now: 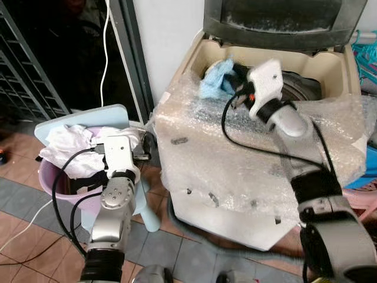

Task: Clothes washing

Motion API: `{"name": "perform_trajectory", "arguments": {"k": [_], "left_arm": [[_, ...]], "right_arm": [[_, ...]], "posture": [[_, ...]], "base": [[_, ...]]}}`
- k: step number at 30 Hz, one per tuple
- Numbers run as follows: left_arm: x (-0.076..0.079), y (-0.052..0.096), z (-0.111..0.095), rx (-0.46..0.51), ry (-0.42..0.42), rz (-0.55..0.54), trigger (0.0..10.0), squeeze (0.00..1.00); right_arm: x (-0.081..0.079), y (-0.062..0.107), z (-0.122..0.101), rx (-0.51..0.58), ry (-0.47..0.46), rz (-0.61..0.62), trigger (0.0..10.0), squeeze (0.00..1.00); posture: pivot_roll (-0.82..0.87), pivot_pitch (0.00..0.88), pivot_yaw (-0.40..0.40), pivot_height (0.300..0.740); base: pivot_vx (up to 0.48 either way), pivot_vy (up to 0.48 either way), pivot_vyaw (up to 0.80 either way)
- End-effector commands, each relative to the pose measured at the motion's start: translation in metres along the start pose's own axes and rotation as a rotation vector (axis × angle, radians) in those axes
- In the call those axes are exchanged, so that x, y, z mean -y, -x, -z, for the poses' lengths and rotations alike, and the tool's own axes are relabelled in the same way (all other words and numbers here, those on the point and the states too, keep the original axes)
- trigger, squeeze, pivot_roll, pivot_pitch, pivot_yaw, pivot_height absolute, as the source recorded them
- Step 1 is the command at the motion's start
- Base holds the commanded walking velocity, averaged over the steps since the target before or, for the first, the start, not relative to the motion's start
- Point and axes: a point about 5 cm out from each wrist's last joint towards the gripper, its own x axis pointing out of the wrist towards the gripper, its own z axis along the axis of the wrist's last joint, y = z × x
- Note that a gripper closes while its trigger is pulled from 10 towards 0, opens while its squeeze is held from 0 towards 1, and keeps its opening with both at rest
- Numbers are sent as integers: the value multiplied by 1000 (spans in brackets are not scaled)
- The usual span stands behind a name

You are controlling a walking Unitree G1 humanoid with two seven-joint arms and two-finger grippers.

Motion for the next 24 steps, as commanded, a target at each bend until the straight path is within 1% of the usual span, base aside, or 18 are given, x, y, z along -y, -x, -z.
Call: {"name": "perform_trajectory", "arguments": {"k": [1,2,3,5,7,8,10,11,13,14,16,17,18,19,20,21,23,24], "left_arm": [[-4,-1,1,-15,-17,-22,10000,0],[-5,-1,1,-19,-15,-28,10000,0],[-6,-1,2,-24,-11,-27,10000,0],[-7,0,3,-36,-13,-25,10000,0],[-8,2,5,-47,-24,-30,10000,0],[-9,3,6,-52,-29,-35,10000,0],[-9,4,6,-52,-29,-38,10000,0],[-10,5,6,-53,-30,-40,10000,0],[-12,6,8,-61,-31,-40,10000,0],[-11,6,8,-63,-32,-35,10000,0],[-10,6,8,-69,-36,-18,10000,0],[-8,6,8,-70,-34,-9,10000,0],[-7,5,8,-69,-32,-7,10000,0],[-6,5,7,-63,-25,-3,10000,0],[-5,5,7,-60,-19,4,10000,0],[-4,6,6,-58,-14,19,10000,0],[-3,6,6,-58,-16,24,10000,0],[-2,6,6,-57,-15,25,10000,0]], "right_arm": [[-12,5,2,-33,25,-53,10000,1000],[-16,7,5,-44,30,-62,10000,1000],[-20,19,13,-77,41,-38,10000,1000],[-19,29,22,-121,41,25,10000,1000],[-12,41,25,-146,34,152,10000,1000],[-6,48,23,-130,44,254,10000,1000],[-6,52,21,-120,37,299,10000,1000],[-9,55,21,-116,8,312,10000,1000],[-24,61,20,-102,-90,321,10000,1000],[-30,59,17,-80,-144,306,10000,1000],[-39,54,9,-49,-184,280,10000,1000],[-46,47,2,-22,-239,255,10000,1000],[-49,44,-1,-6,-265,241,10000,1000],[-58,39,-10,29,-303,183,10000,1000],[-62,37,-13,45,-304,152,10000,1000],[-74,29,-24,73,-307,40,10000,1000],[-93,14,-36,94,-320,-145,10000,1000],[-96,11,-39,98,-321,-191,10000,1000]], "posture": [[-49,0,75,740],[-49,0,75,740],[-50,0,74,740],[-51,0,73,740],[-45,0,69,740],[-39,0,68,740],[-36,0,70,740],[-36,0,72,740],[-40,0,82,740],[-40,0,82,740],[-54,4,94,740],[-57,5,96,740],[-57,5,96,740],[-57,5,96,740],[-57,5,96,740],[-57,5,93,740],[-55,6,90,740],[-55,6,90,740]], "base": [[0,0,0],[0,0,0],[0,0,0],[0,0,0],[0,0,0],[0,0,0],[0,0,0],[0,0,0],[0,0,0],[0,0,0],[0,0,0],[0,0,0],[0,0,0],[0,0,0],[0,0,0],[0,0,0],[0,0,0],[0,0,0]]}}
